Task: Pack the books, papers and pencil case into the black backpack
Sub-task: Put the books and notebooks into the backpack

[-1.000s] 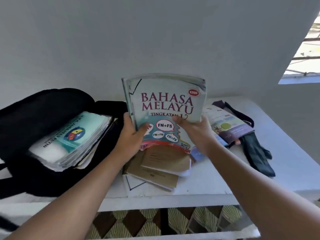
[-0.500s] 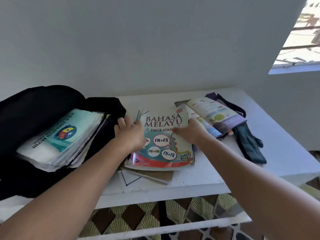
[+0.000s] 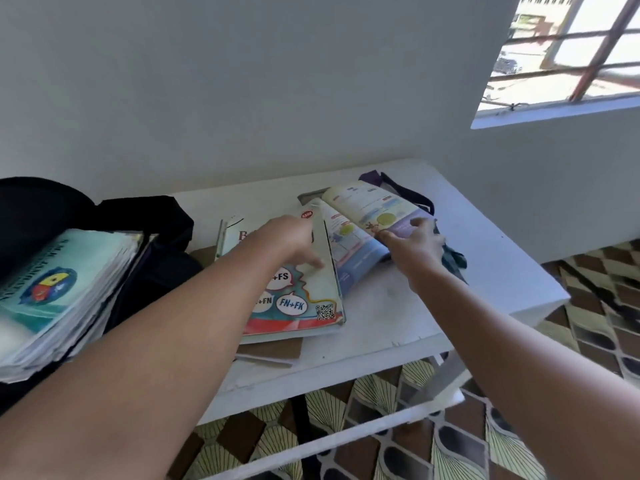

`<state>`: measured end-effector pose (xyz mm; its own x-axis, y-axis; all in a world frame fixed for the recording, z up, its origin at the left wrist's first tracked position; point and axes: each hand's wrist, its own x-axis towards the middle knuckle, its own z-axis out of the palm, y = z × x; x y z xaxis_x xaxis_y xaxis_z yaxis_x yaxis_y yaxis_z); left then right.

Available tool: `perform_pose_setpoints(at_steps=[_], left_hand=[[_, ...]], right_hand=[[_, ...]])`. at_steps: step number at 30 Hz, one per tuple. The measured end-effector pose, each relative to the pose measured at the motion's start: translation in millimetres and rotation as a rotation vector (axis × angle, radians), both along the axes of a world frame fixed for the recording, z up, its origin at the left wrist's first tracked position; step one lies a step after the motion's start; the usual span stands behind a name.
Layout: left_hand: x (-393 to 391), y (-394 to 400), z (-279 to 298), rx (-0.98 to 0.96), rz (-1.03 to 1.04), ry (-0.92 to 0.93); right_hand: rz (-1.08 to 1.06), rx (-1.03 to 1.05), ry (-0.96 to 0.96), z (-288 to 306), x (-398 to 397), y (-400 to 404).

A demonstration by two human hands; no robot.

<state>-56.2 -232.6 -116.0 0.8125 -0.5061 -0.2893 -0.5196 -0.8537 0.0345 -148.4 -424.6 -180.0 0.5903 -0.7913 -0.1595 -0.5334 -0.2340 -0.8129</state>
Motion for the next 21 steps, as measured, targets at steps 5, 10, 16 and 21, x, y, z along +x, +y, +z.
perform_pose_setpoints(at_steps=[5,10,16,21], left_hand=[[3.7,2.5,0.2,-0.003,0.001,0.017],[4.3,7.1,-2.9,-0.027,-0.010,0.010],[5.2,9.5,-0.9,-0.037,-0.006,0.040],[7.8,12.3,-3.5,-0.039,-0.017,0.057]], right_hand=[[-0.166,0.284,-0.264,6.5,3.2,-5.9],[-0.251,0.526,-0.420,12.6,14.3,-14.5],[0.083,0.073,-0.511,13.3,13.5,8.9],[0.503,-0.124,-0.420,-9.9,-10.2,8.7]])
